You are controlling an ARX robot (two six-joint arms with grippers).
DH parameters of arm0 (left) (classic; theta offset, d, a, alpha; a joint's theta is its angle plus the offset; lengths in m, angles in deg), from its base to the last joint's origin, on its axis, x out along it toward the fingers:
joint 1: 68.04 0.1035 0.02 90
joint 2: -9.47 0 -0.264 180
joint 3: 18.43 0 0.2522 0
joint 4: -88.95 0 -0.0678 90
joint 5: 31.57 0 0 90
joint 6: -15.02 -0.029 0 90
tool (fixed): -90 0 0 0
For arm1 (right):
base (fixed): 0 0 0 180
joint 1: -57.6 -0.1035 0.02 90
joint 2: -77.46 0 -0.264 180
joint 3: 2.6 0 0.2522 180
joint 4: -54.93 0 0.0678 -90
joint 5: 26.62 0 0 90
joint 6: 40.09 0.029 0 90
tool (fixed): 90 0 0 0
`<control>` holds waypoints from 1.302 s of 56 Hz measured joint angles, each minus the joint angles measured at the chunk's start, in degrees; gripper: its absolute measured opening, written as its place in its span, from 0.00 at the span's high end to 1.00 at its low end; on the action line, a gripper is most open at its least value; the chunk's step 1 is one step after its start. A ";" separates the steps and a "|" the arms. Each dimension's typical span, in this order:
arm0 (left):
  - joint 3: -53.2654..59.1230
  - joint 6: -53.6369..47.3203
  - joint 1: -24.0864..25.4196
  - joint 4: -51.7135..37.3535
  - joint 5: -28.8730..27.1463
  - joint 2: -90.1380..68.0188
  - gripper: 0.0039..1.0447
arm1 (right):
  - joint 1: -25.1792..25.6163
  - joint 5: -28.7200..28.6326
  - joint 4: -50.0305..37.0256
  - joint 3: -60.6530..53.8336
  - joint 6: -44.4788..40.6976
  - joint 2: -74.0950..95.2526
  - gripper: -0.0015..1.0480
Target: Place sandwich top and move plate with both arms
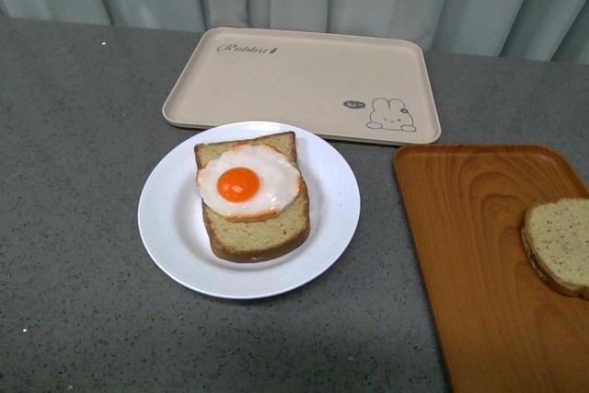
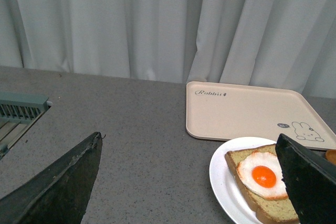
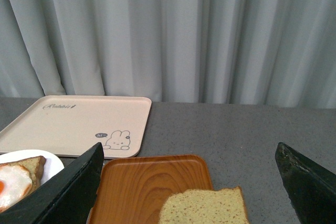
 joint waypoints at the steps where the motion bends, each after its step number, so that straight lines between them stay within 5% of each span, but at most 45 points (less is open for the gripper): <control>1: 0.00 0.02 0.00 0.00 0.00 0.00 0.06 | 0.00 0.00 0.00 0.00 0.00 0.00 0.09; 73: 0.00 0.02 0.00 0.00 0.00 0.00 0.06 | 0.00 0.00 0.02 0.00 0.00 0.00 0.09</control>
